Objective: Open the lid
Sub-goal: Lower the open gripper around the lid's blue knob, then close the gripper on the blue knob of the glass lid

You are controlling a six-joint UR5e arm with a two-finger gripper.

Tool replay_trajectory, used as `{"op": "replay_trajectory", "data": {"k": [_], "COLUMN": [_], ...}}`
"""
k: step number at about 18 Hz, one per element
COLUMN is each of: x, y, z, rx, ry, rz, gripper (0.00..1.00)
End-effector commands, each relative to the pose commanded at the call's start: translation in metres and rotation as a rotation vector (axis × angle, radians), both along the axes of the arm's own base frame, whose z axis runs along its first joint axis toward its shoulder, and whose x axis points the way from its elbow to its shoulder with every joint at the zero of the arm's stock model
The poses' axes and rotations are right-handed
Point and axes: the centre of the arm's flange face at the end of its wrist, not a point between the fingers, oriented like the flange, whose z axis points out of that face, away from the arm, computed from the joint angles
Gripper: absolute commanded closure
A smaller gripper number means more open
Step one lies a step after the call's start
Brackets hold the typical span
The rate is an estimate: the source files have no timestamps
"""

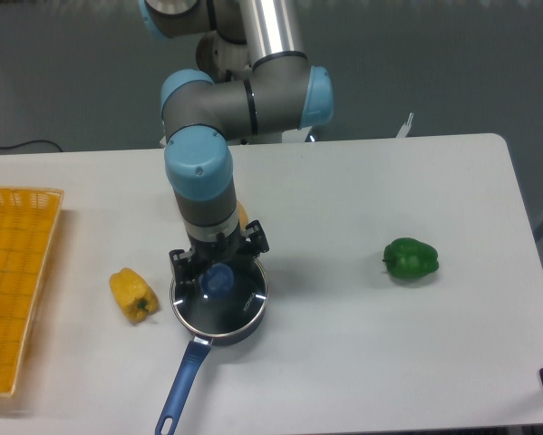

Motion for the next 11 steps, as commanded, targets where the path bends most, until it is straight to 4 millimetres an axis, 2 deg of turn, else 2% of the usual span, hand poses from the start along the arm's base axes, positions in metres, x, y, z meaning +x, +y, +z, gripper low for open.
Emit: {"op": "replay_trajectory", "data": {"k": [5,11], "x": [-0.002,-0.001], "y": [0.001,0.0], "z": [-0.016,-0.016], "rx": [-0.023,-0.021], "ry": [-0.013,-0.008], "rz": [0.0,-0.013], "gripper": [0.0,0.0]}}
